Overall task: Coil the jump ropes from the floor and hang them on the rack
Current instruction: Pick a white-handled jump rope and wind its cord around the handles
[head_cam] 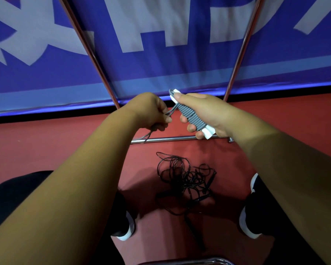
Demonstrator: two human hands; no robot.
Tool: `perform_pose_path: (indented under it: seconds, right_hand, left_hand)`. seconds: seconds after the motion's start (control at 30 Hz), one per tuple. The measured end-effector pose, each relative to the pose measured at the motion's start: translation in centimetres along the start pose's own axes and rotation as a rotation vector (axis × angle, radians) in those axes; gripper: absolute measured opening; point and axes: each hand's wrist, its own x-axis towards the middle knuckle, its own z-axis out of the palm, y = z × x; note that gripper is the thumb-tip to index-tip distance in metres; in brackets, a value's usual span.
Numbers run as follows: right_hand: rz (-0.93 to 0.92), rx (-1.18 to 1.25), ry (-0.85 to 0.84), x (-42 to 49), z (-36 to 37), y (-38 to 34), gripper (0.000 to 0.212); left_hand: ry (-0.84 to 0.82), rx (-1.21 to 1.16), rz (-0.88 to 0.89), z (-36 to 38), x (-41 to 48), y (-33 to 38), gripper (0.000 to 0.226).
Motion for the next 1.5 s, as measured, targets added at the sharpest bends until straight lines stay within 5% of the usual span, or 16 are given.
perform_pose_path:
  seconds: [0.27,0.5,0.8,1.0,1.2,1.37,1.5]
  right_hand:
    - [0.173,-0.120,-0.247,-0.6,0.0,0.1,0.043]
    - [0.355,-0.316,-0.441,-1.3,0.5,0.5,0.044]
    - [0.276,-0.423,-0.105,1.0,-1.1,2.3,0.034]
    - [0.084,-0.329,0.112,2.2,-1.5,2.3,0.018]
    - [0.061,-0.109,0.176,1.7,-0.3,1.1,0.052]
    - [0.084,0.003,0.228,2.0,-0.9,1.0,0.055]
    - [0.071,0.084,0.217,2.1,-1.1,1.0,0.050]
  left_hand:
    - [0.029,0.021,-0.028,0.0,-0.1,-0.1,0.012]
    - [0.058,0.004,0.271,-0.3,-1.3,1.5,0.019]
    - [0.031,0.142,0.404,-0.3,-1.3,2.4,0.022]
    - [0.109,0.364,0.179,0.4,-0.6,2.0,0.027]
    - [0.047,0.007,-0.054,1.2,-0.1,1.2,0.022]
    - [-0.019,-0.630,0.101,0.4,-0.4,1.6,0.030]
    - [-0.134,-0.845,0.143,-0.4,-0.3,2.6,0.048]
